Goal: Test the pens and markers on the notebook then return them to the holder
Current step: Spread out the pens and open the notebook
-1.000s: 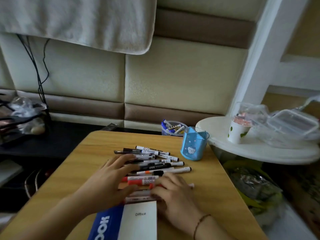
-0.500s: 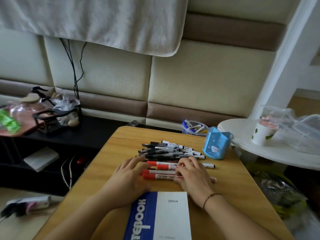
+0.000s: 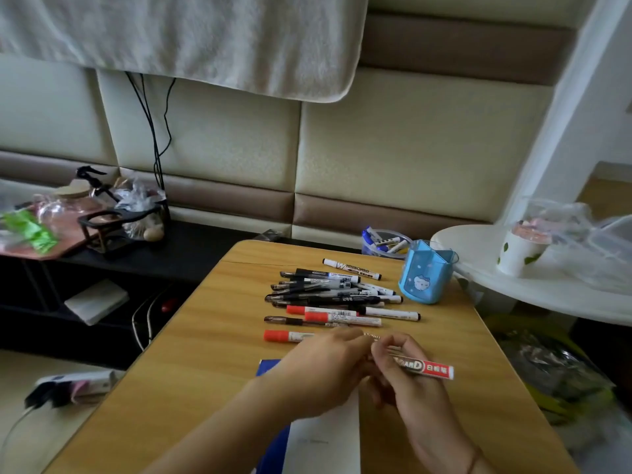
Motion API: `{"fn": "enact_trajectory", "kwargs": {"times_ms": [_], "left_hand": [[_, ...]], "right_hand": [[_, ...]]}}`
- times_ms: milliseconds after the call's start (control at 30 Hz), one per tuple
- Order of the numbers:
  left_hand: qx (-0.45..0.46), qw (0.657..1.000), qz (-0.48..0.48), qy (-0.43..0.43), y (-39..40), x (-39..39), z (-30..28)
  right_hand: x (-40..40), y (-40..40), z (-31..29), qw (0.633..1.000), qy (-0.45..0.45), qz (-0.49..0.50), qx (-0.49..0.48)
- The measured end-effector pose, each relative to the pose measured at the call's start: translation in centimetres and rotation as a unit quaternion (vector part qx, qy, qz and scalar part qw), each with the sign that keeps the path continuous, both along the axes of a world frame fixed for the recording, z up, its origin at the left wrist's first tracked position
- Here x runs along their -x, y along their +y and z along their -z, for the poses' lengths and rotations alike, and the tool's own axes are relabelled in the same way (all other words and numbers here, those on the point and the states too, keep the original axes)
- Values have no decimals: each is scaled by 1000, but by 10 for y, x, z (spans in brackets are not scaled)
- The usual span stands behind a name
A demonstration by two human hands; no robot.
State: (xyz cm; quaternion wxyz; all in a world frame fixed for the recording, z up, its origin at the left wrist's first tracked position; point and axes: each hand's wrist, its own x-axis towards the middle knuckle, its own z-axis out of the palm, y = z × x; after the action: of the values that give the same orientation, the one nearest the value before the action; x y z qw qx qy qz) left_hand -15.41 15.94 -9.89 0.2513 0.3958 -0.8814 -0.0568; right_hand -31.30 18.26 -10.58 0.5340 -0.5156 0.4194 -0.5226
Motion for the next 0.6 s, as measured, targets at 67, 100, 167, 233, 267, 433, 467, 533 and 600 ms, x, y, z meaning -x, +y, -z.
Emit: {"fn": "enact_trajectory", "kwargs": {"times_ms": [67, 100, 167, 233, 267, 433, 467, 533, 600], "left_hand": [[-50, 998, 12, -39, -10, -12, -6], [-84, 996, -8, -27, -21, -19, -11], [-112, 991, -60, 33, -52, -31, -18], [-68, 989, -125, 25, -94, -30, -23], [-54, 987, -154, 9, -113, -27, -26], [-100, 976, -187, -42, -193, 3, -15], [-114, 974, -189, -45, -198, 7, -10], [-115, 973, -192, -48, -194, 12, 0], [-51, 980, -172, -83, -170, 14, 2]], "right_hand": [[8, 0, -3, 999, 35, 31, 25], [15, -2, -7, 997, 50, 43, 45], [28, -4, -13, 991, 89, 63, 82], [37, -8, -12, 985, 119, 81, 93], [39, -8, -9, 985, 126, 83, 88], [52, -20, 8, 989, 120, 82, 16], [55, -23, 10, 989, 114, 91, 15], [61, -27, 14, 989, 101, 112, 13], [62, -26, 16, 989, 86, 123, 7]]}}
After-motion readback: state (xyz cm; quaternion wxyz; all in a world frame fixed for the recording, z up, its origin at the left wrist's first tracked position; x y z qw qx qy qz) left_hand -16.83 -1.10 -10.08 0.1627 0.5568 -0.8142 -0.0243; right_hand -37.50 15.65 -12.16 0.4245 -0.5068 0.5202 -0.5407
